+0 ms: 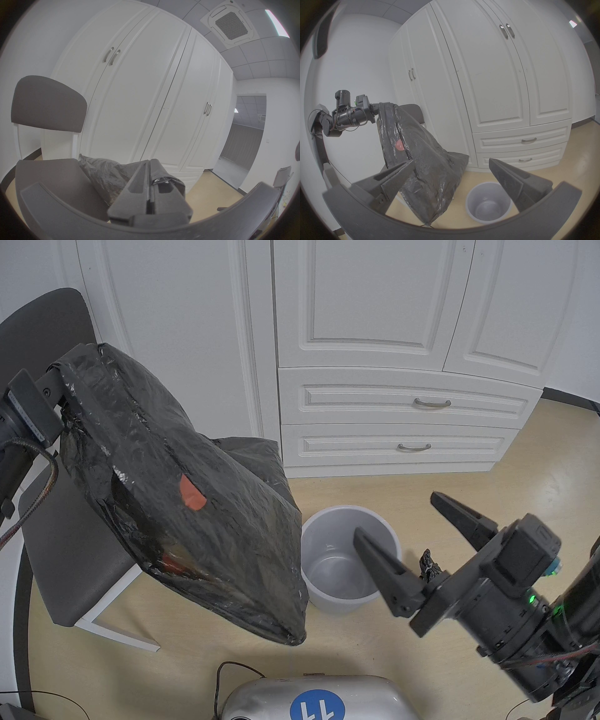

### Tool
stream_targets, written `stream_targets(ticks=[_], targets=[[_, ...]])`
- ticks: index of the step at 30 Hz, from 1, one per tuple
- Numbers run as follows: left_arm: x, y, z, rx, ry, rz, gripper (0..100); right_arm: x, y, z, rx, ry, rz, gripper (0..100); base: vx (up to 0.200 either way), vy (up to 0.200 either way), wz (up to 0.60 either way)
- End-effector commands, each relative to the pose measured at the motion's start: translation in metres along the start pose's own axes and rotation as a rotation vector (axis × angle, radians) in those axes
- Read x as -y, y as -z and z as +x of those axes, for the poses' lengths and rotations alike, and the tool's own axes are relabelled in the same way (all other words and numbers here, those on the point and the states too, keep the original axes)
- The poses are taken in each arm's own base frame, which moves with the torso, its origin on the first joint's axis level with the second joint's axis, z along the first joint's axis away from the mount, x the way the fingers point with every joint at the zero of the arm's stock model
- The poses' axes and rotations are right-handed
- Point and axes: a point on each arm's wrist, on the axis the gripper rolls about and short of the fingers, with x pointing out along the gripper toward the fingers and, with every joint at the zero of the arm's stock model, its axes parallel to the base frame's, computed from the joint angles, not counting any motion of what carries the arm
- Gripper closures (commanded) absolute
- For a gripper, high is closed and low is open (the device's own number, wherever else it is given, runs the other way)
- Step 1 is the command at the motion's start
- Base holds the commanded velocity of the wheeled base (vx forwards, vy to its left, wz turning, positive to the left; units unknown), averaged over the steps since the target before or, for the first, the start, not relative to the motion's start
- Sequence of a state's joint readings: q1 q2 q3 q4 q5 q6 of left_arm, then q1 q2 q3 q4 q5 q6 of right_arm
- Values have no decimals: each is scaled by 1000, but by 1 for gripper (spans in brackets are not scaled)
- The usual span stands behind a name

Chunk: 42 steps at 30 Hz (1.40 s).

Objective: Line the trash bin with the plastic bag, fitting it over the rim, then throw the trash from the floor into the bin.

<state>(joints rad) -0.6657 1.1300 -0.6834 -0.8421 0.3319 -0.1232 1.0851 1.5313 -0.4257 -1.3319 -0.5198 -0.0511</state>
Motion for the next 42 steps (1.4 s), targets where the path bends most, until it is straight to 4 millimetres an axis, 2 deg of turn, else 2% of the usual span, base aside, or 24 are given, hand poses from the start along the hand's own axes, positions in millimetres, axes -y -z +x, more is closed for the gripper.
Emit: stream_targets(ticks=[1,7,13,16,21,24,27,30,34,38,40,42], targets=[[-1,-5,-7,19,8,16,100,-22,34,15,-66,-14,-29,0,0,0,0],[-1,4,-4,-16,6,30,100,-27,38,19,-81,-16,-1,0,0,0,0],[0,11,0,-39,2,40,100,-29,32,36,-70,62,15,0,0,0,0],[0,15,2,-54,-9,47,100,-25,27,45,-125,97,66,0,0,0,0],[0,29,10,-95,-88,105,100,-26,7,55,-287,153,227,0,0,0,0],[0,41,18,-130,-118,121,100,-29,-16,60,-338,189,364,0,0,0,0],[1,52,26,-164,-139,134,100,-36,-33,53,-389,187,436,0,0,0,0],[1,58,30,-177,-173,145,100,-49,-39,42,-424,144,459,0,0,0,0],[1,57,29,-175,-178,146,100,-59,-31,41,-451,126,447,0,0,0,0],[1,55,28,-168,-181,145,100,-89,2,47,-527,87,379,0,0,0,0],[2,54,29,-165,-182,144,100,-98,16,48,-559,80,342,0,0,0,0],[1,55,29,-168,-189,146,100,-101,20,49,-568,77,325,0,0,0,0]])
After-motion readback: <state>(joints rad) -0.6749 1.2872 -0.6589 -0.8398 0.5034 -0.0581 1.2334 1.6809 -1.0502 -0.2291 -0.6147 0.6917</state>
